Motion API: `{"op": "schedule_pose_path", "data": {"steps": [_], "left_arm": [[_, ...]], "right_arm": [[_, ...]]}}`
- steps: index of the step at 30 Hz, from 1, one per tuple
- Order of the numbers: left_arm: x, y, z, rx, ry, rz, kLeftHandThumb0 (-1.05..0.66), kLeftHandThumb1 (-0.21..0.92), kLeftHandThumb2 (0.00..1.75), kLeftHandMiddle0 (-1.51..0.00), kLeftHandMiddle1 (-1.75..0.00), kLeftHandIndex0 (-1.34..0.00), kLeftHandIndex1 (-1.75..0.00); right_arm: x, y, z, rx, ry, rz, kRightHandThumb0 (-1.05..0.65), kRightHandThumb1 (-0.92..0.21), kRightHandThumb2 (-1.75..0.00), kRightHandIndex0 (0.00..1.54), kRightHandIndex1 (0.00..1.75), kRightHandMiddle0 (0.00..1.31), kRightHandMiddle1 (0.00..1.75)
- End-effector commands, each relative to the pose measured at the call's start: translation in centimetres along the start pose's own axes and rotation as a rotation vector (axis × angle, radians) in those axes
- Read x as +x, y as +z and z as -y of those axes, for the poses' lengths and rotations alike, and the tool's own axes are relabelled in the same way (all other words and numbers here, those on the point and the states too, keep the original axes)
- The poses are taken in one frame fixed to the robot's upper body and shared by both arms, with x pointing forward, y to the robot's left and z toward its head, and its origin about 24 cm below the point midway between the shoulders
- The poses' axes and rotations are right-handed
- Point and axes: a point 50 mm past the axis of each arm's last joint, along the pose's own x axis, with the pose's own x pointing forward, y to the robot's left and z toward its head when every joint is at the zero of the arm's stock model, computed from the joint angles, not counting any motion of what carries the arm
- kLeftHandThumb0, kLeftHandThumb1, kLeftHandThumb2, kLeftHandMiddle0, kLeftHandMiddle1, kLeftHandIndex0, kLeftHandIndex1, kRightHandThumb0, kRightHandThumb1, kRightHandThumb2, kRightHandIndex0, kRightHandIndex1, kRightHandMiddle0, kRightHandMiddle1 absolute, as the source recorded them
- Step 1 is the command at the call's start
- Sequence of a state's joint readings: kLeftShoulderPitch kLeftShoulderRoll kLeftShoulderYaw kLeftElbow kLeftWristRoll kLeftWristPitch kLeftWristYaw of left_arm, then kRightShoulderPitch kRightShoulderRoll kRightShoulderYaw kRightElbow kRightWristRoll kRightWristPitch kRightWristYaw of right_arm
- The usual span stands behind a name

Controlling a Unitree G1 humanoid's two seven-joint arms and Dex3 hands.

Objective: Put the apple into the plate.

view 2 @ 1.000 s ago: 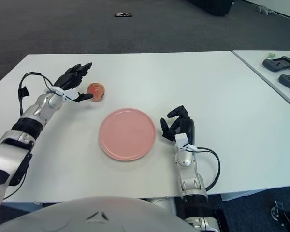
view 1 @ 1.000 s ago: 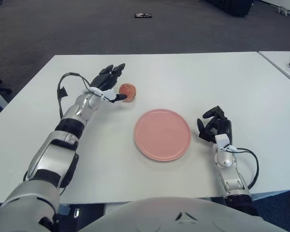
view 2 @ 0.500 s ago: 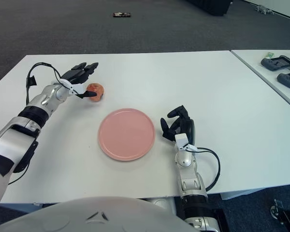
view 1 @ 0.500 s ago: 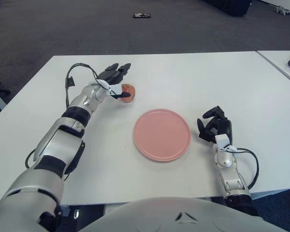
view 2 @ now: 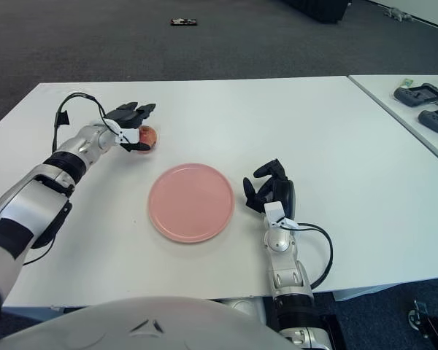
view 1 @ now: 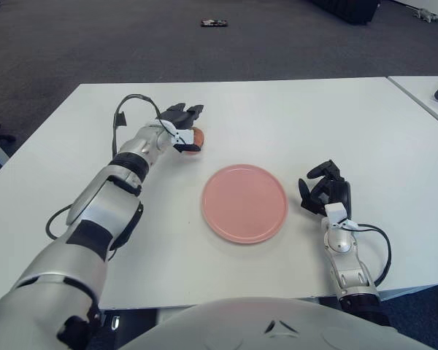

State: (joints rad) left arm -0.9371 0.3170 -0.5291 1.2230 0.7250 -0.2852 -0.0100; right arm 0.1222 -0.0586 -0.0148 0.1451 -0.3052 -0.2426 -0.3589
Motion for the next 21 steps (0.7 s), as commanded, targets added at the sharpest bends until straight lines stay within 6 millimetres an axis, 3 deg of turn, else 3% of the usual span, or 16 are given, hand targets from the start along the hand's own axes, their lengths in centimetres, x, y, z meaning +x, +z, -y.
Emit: {"op": "schedule_pose_path", "data": {"steps": [1,21], "left_arm": [[0.3,0.3,-0.9,0.036,0.008,-0.006,-1.01,0.65,0.61,0.00,0.00,0.00,0.00],[0.3,0.2,2.8,0.084,-0.202,-0.086,-1.02,0.80,0.58,0.00,0.00,0.00,0.00]], "right_arm": [[-0.1,-0.2,0.3,-0.022,-0.010,0.000,-0.41,-0.55,-1.03,0.82,1.72,0.43,1.75],[-0.4,0.0,0.5,-0.014,-0.028,-0.001,-0.41,-0.55,-1.03,0.83,1.75,0.43,1.75]]}}
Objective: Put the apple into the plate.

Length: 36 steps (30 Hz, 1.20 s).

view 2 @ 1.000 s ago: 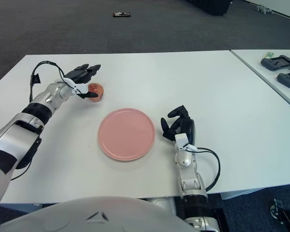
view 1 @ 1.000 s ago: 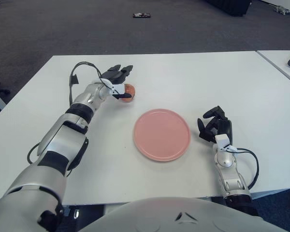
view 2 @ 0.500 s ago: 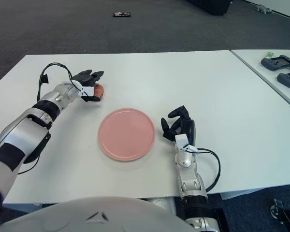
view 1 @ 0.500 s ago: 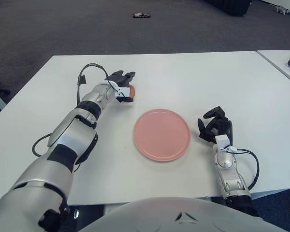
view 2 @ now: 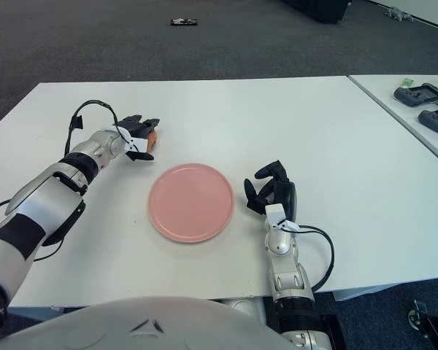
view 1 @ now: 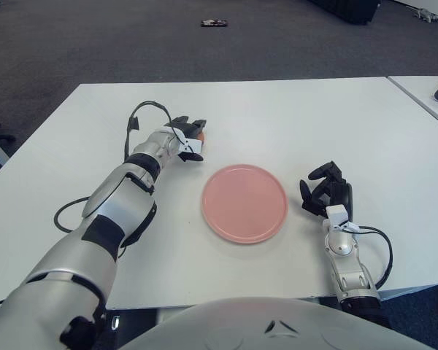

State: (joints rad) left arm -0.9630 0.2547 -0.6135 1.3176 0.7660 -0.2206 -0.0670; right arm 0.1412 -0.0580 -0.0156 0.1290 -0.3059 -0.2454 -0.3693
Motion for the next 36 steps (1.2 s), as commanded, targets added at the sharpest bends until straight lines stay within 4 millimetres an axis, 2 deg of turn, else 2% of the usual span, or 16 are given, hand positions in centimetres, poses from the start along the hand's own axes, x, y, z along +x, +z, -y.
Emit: {"op": "schedule_pose_path", "data": {"steps": [1,10,21,26,28,30,34,35,36], "left_arm": [[-0.1,-0.4,0.7,-0.007,-0.053,-0.030,-1.02,0.81,0.57,0.00,0.00,0.00,0.00],[-0.1,-0.8,1.3,-0.062,-0.083,-0.049,-1.00,0.82,0.55,0.00,0.00,-0.02,-0.02],[-0.3,-1.1,2.0,-0.083,-0.088,-0.050,-0.96,0.80,0.56,-0.04,-0.03,0.00,-0.40],[-0.3,-1.2,2.2,-0.113,-0.084,-0.041,-0.92,0.74,0.61,-0.01,-0.34,0.00,-0.71],[-0.4,-1.2,2.2,-0.119,-0.080,-0.037,-0.92,0.72,0.63,0.00,-0.49,0.00,-0.90],[-0.4,-1.1,2.1,-0.123,-0.074,-0.033,-0.92,0.71,0.64,0.00,-0.57,0.00,-1.00],[-0.4,-1.1,2.0,-0.133,-0.053,-0.026,-0.92,0.69,0.68,0.00,-0.79,0.00,-1.32],[-0.4,-1.2,2.0,-0.143,-0.038,-0.021,-0.92,0.69,0.69,0.00,-0.86,0.00,-1.40],[-0.4,-1.2,2.0,-0.150,-0.028,-0.018,-0.88,0.63,0.77,0.00,-1.05,-0.01,-1.53]], "right_arm": [[0.0,0.1,0.3,-0.014,-0.014,0.000,-0.41,-0.55,-1.03,0.83,1.75,0.43,1.75],[0.0,0.3,0.4,-0.009,-0.015,0.039,-0.41,-0.55,-1.04,0.86,1.74,0.43,1.75],[0.3,0.2,0.6,0.003,-0.009,0.057,-0.42,-0.52,-1.07,0.88,1.74,0.45,1.75],[0.3,0.3,0.7,0.005,-0.015,0.071,-0.42,-0.50,-1.09,0.91,1.75,0.47,1.75],[0.3,0.3,0.8,0.006,-0.017,0.075,-0.42,-0.50,-1.10,0.92,1.75,0.47,1.75],[0.3,0.3,0.8,0.005,-0.017,0.078,-0.43,-0.49,-1.10,0.92,1.75,0.47,1.75],[0.3,0.3,0.8,0.000,-0.017,0.083,-0.43,-0.49,-1.11,0.92,1.75,0.47,1.75],[0.3,0.3,0.8,-0.001,-0.018,0.083,-0.43,-0.49,-1.11,0.92,1.75,0.48,1.75],[0.3,0.3,0.8,-0.001,-0.018,0.084,-0.43,-0.49,-1.11,0.92,1.75,0.48,1.75]]}}
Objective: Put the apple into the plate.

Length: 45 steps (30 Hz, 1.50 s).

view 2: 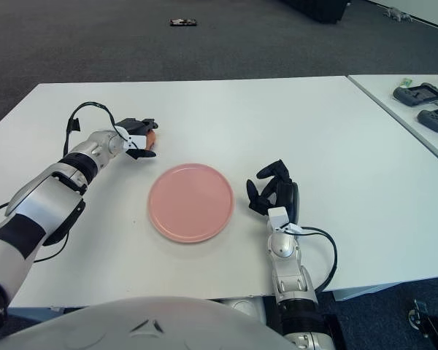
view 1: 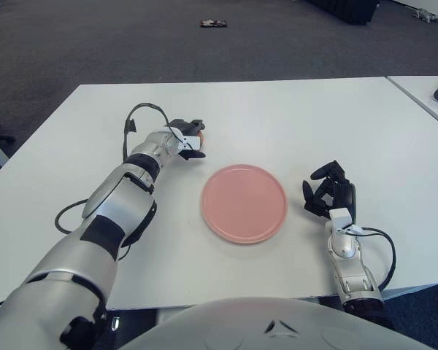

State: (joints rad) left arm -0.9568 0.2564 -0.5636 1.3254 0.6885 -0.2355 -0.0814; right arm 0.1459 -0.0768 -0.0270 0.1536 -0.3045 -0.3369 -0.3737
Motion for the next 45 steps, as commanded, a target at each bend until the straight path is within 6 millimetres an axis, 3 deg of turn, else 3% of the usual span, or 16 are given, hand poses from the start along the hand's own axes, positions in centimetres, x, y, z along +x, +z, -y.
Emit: {"op": "schedule_pose_path", "data": {"steps": [1,3,5,7,10,16,19,22,24,33,34,36,40,45], "left_arm": [[-0.4,-1.3,1.8,-0.038,-0.027,-0.026,-0.86,0.58,0.83,0.00,-1.18,-0.02,-1.61],[-0.5,-1.6,1.9,-0.062,-0.011,-0.027,-0.81,0.51,0.93,-0.02,-1.36,-0.06,-1.67],[-0.6,-1.8,1.9,-0.080,0.000,-0.029,-0.74,0.40,1.02,-0.14,-1.59,-0.11,-1.72],[-0.7,-1.9,2.0,-0.095,0.009,-0.030,-0.71,0.35,1.06,-0.25,-1.67,-0.14,-1.73],[-0.7,-1.8,2.0,-0.141,0.042,-0.024,-0.61,0.22,1.15,-0.44,-1.72,-0.21,-1.74],[-0.8,-1.9,2.3,-0.148,0.070,-0.019,-0.42,0.12,1.26,-0.66,-1.74,-0.30,-1.75],[-0.8,-2.1,2.5,-0.127,0.063,-0.031,0.21,0.16,1.41,-0.70,-1.75,-0.31,-1.75],[-0.8,-2.2,2.5,-0.119,0.061,-0.039,0.42,0.17,1.46,-0.71,-1.75,-0.31,-1.75],[-0.8,-2.2,2.6,-0.123,0.061,-0.043,0.47,0.17,1.47,-0.71,-1.75,-0.32,-1.75],[-0.8,-2.4,2.5,-0.124,0.063,-0.047,0.53,0.16,1.50,-0.73,-1.75,-0.42,-1.75],[-0.8,-2.4,2.5,-0.123,0.063,-0.048,0.34,0.15,1.51,-0.76,-1.72,-0.45,-1.75],[-0.8,-2.4,2.4,-0.123,0.065,-0.047,0.17,0.12,1.53,-0.79,-1.70,-0.48,-1.75],[-0.9,-2.4,2.3,-0.127,0.078,-0.044,0.03,0.08,1.57,-0.83,-1.67,-0.53,-1.75],[-0.9,-2.5,2.3,-0.132,0.094,-0.043,0.00,0.02,1.62,-0.88,-1.63,-0.59,-1.75]], "right_arm": [[0.4,0.2,0.3,-0.008,-0.012,0.023,-0.43,-0.49,-1.11,0.92,1.75,0.48,1.75],[0.4,0.2,0.3,-0.007,-0.012,0.024,-0.43,-0.49,-1.11,0.92,1.75,0.48,1.75],[0.4,0.2,0.3,-0.006,-0.012,0.024,-0.43,-0.49,-1.11,0.92,1.75,0.48,1.75],[0.4,0.2,0.3,-0.006,-0.011,0.025,-0.43,-0.49,-1.11,0.92,1.75,0.48,1.75],[0.5,0.2,0.3,-0.005,-0.011,0.025,-0.43,-0.49,-1.11,0.92,1.75,0.48,1.75],[0.5,0.3,0.4,-0.007,-0.014,0.026,-0.43,-0.49,-1.11,0.91,1.75,0.48,1.75],[0.5,0.3,0.4,-0.006,-0.015,0.026,-0.43,-0.49,-1.11,0.90,1.75,0.48,1.75],[0.5,0.3,0.4,-0.005,-0.014,0.024,-0.43,-0.48,-1.12,0.90,1.75,0.48,1.75],[0.5,0.3,0.4,-0.006,-0.014,0.023,-0.43,-0.48,-1.12,0.90,1.75,0.48,1.75],[0.6,0.3,0.6,-0.008,-0.020,0.025,-0.43,-0.48,-1.12,0.90,1.75,0.48,1.75],[0.7,0.2,0.6,-0.007,-0.021,0.025,-0.43,-0.48,-1.12,0.89,1.74,0.48,1.75],[0.7,0.2,0.6,-0.007,-0.022,0.026,-0.43,-0.48,-1.12,0.89,1.74,0.48,1.75],[0.7,0.2,0.6,-0.003,-0.023,0.018,-0.43,-0.48,-1.12,0.88,1.73,0.48,1.75],[0.8,0.2,0.6,-0.001,-0.025,0.018,-0.43,-0.48,-1.12,0.87,1.73,0.48,1.75]]}}
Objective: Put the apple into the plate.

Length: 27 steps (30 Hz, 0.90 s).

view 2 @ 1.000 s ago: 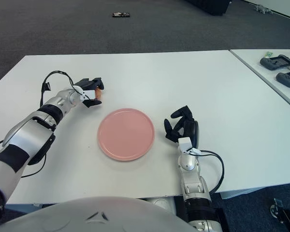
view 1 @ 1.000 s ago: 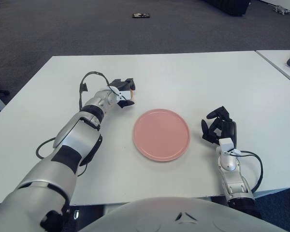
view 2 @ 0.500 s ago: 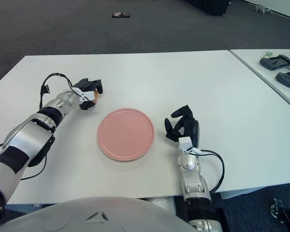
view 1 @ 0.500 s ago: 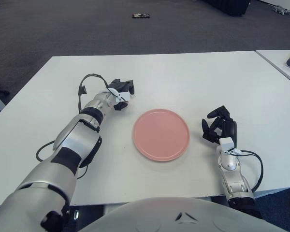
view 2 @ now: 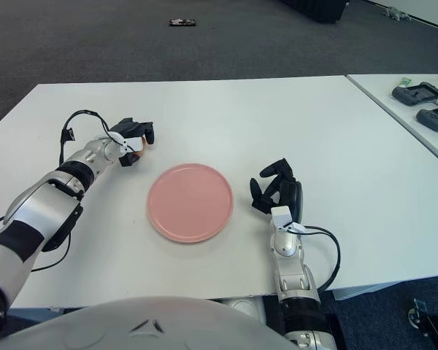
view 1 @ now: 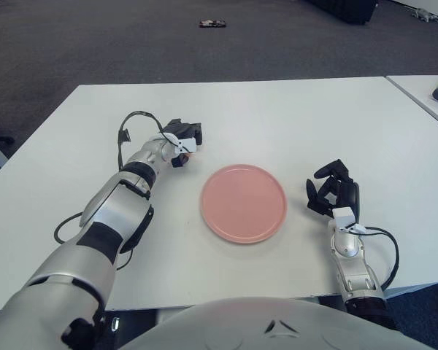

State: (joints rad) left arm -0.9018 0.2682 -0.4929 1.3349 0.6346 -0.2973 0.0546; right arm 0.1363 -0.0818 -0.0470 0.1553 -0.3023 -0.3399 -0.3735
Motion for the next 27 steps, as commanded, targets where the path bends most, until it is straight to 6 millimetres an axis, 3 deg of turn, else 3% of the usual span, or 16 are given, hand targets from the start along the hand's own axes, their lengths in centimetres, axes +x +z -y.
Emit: {"op": "schedule_pose_path", "data": {"steps": [1,27], "left_arm": [[-0.59,-1.59,1.08,0.005,-0.031,-0.059,0.00,0.02,1.62,-0.89,-1.62,-0.59,-1.75],[-0.61,-1.57,0.57,-0.059,0.049,-0.055,0.00,-0.04,1.68,-0.93,-1.61,-0.64,-1.75]], "right_arm": [[0.43,0.15,0.09,0.002,-0.007,0.012,-0.43,-0.48,-1.12,0.87,1.73,0.48,1.75],[0.52,0.26,0.05,-0.006,-0.013,0.027,-0.43,-0.48,-1.12,0.89,1.73,0.48,1.75]]}}
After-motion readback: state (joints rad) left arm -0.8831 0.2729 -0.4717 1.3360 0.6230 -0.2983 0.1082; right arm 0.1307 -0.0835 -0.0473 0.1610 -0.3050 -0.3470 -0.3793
